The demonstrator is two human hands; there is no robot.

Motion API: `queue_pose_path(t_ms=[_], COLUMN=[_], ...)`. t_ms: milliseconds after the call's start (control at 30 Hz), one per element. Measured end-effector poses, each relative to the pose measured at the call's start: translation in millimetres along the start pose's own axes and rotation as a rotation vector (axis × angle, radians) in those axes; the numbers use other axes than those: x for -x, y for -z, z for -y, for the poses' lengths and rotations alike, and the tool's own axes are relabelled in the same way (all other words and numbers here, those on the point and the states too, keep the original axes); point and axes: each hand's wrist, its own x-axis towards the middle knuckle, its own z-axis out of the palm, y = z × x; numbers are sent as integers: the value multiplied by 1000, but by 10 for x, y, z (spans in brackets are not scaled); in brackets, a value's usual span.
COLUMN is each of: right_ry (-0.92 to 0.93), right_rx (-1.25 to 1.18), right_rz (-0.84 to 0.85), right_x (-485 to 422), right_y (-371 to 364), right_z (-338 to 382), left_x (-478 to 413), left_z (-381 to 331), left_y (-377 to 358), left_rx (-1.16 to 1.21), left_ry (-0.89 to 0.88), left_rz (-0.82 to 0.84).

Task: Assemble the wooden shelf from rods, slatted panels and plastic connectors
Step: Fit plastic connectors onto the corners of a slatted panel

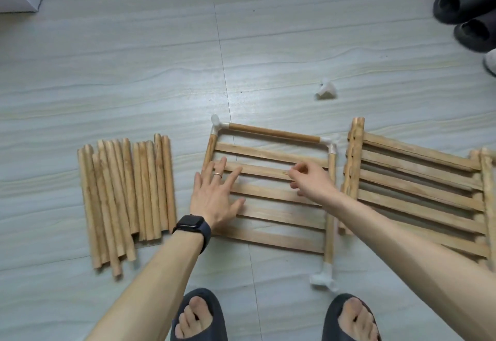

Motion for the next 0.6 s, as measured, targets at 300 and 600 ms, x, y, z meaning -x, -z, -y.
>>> queue_pose_path(t_ms=[300,600], right_ry=[148,-41], right_rx=[663,755], right_rz=[-343,-151], right_x=[-1399,-1967], right_y=[833,947], right_z=[401,504], left_x=[-150,-158], left_z=[9,-26], left_y=[-472,-420], left_rx=[-24,-22], left_ry=[54,79], left_rz=[-10,63])
